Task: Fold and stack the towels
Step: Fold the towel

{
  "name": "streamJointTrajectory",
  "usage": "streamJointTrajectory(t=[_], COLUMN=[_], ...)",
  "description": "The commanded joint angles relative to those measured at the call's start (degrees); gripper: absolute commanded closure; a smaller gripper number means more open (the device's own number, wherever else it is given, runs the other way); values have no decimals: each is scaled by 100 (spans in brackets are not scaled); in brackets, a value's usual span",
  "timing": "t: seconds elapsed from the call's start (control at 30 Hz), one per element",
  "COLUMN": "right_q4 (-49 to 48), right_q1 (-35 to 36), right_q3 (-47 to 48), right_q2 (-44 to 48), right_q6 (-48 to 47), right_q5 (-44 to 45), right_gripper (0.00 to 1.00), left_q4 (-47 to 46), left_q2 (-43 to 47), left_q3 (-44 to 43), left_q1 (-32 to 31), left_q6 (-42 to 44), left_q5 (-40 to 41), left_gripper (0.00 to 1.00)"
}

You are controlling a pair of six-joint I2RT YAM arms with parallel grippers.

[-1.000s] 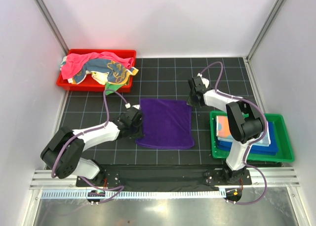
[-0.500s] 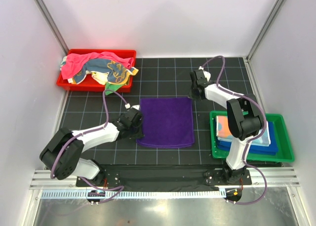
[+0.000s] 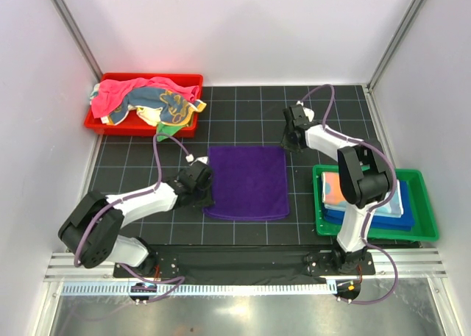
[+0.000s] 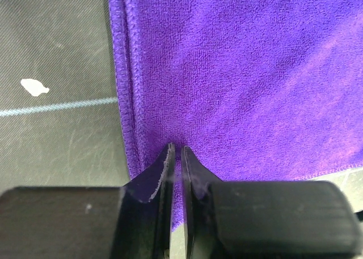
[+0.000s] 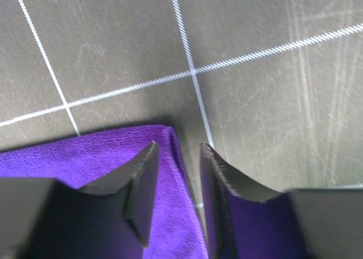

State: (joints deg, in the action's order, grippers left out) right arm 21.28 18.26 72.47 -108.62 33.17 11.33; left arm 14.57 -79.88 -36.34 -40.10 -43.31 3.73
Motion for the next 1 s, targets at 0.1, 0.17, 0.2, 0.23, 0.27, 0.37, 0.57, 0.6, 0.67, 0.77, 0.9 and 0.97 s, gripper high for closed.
streamJointTrajectory(t=[0.1, 0.17, 0.2, 0.23, 0.27, 0.37, 0.57, 0.6, 0.67, 0.77, 0.9, 0.97], right_q4=[403, 500, 500, 465, 456, 395, 184, 97, 61, 52, -27, -97], right_q1=[-16, -16, -16, -16, 2, 194, 967, 1291, 1539, 2057, 2497, 2673], right_q3=[-31, -145, -223, -433, -557, -1119, -2525, -2831, -3053, -3344, -3730, -3836], right_q2=[928, 1149, 1272, 1551, 1685, 2230, 3469, 3601, 3917, 4155, 4489, 4490], right_q6=[-56, -56, -47, -30, -30, 32, 541, 629, 857, 1121, 1402, 1517], right_q5=[185, 159, 107, 10, -95, -307, -176, -123, -61, 97, 281, 247], right_gripper=[54, 52, 52, 51, 51, 51, 52, 52, 52, 52, 53, 53], left_q4=[1021, 1240, 1302, 1355, 1417, 1496, 1646, 1681, 1707, 1646, 1234, 917], left_q2=[314, 420, 464, 525, 569, 754, 921, 947, 982, 1132, 1317, 1343], left_q3=[-251, -417, -462, -497, -515, -576, -462, -436, -269, -32, 267, 425], left_q1=[-16, -25, -25, -16, -24, -25, -25, -25, -24, -25, -25, -25], left_q6=[42, 59, 68, 77, 86, 86, -98, -194, -257, -424, -459, -468], left_q5=[382, 453, 532, 550, 576, 594, 585, 646, 708, 770, 586, 472], left_gripper=[81, 80, 75, 74, 73, 67, 67, 66, 62, 54, 38, 36])
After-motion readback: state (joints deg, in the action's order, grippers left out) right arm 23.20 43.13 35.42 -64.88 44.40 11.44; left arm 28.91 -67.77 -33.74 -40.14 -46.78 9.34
